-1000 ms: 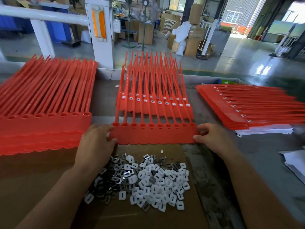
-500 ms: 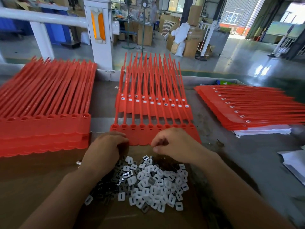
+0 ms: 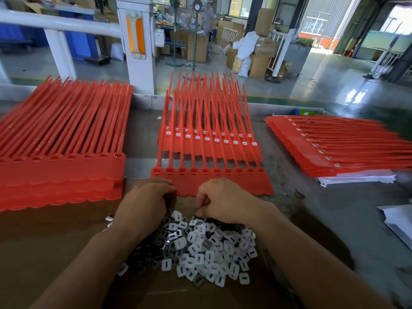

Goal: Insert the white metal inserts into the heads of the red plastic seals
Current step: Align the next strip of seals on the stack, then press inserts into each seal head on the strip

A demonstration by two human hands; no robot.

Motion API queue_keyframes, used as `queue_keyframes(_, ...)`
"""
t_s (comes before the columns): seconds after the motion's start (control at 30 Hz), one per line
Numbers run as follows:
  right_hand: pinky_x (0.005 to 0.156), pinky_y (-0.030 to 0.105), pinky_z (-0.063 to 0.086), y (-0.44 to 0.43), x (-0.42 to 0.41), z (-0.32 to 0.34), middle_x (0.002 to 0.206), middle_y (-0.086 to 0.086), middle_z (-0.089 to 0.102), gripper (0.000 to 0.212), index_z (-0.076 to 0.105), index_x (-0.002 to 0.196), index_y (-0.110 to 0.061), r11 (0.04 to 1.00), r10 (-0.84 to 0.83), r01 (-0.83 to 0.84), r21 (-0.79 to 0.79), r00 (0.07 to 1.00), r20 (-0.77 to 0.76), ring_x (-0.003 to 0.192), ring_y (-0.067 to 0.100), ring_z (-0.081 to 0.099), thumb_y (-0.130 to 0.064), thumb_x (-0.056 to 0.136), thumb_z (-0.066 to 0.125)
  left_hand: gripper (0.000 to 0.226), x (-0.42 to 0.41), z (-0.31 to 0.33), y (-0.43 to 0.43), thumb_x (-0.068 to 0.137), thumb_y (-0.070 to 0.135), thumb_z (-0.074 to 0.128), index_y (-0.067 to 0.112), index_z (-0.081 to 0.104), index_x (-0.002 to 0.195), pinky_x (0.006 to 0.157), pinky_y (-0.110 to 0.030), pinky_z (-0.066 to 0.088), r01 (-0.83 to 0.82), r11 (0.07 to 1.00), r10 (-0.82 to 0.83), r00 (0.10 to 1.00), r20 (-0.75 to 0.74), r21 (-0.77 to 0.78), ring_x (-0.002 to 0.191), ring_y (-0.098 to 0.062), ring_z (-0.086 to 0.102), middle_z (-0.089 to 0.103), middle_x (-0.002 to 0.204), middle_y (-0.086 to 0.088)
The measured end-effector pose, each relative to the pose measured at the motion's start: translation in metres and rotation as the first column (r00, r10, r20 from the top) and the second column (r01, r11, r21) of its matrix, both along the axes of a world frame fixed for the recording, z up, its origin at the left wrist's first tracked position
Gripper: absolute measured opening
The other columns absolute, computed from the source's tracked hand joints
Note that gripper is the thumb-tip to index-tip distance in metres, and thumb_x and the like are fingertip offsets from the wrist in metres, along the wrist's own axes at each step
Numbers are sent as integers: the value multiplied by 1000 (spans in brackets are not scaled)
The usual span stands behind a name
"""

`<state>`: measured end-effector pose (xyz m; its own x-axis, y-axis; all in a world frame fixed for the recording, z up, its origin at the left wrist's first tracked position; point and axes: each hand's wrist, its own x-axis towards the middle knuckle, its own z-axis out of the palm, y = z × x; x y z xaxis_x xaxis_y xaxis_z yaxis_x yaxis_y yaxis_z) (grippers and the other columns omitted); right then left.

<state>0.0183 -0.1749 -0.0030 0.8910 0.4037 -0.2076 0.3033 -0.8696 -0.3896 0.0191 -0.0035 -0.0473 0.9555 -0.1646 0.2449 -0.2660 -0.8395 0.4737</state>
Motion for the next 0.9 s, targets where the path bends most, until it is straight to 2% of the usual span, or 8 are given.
queue_keyframes(0.13,62,17,37,-1,-1,3,86,-9,54,5,60,84,-18,999,16,-15,33,999,-32,83,8,49,-21,85,64,46,-1,2,-1,80,-5,44,18,65,114,99,-23,33,3,1000,-3,1000,2,7,121,-11,46,56,129,6)
queue_keyframes(0.27,60,15,33,-1,-2,4,87,-10,50,14,52,77,-21,998,-4,4,57,1000,-10,82,7,47,-15,86,60,45,-2,4,-2,82,-3,44,19,64,116,99,-22,33,11,1000,-11,1000,-20,10,121,-10,45,54,131,8)
queue_keyframes(0.4,54,11,31,-3,0,5,78,-16,47,26,49,70,-26,989,-66,66,133,998,-4,69,-2,44,-7,85,58,43,-3,6,-2,84,0,43,20,63,116,97,-22,34,12,1000,-11,999,-41,19,120,-9,45,52,132,9)
queue_keyframes(0.57,62,6,40,-2,2,-1,76,-20,49,10,66,95,-16,972,-78,74,225,997,6,72,-4,49,-12,86,62,42,-3,7,-3,84,1,43,20,63,117,96,-21,34,16,999,-15,999,-37,28,120,-9,44,52,132,9)
queue_keyframes(0.7,60,1,41,0,3,-2,76,-19,54,11,68,93,-14,966,-77,60,250,995,58,69,-7,50,-12,87,59,42,-4,8,-2,83,1,44,19,64,115,94,-20,35,33,998,-32,999,-15,45,120,-9,46,54,131,7)
queue_keyframes(0.8,62,7,39,3,6,-2,83,-12,59,10,67,93,-16,956,-88,57,287,991,99,72,-4,51,-19,89,58,42,-6,9,-2,82,0,45,19,65,114,94,-20,35,45,998,-44,999,-9,54,119,-10,48,55,130,6)
queue_keyframes(0.9,66,11,37,7,13,-3,85,-12,59,12,67,94,-16,935,-119,74,347,987,110,76,-2,51,-23,90,57,41,-8,10,-3,82,2,47,20,66,113,95,-23,38,48,996,-48,999,-3,74,119,-11,49,56,129,6)
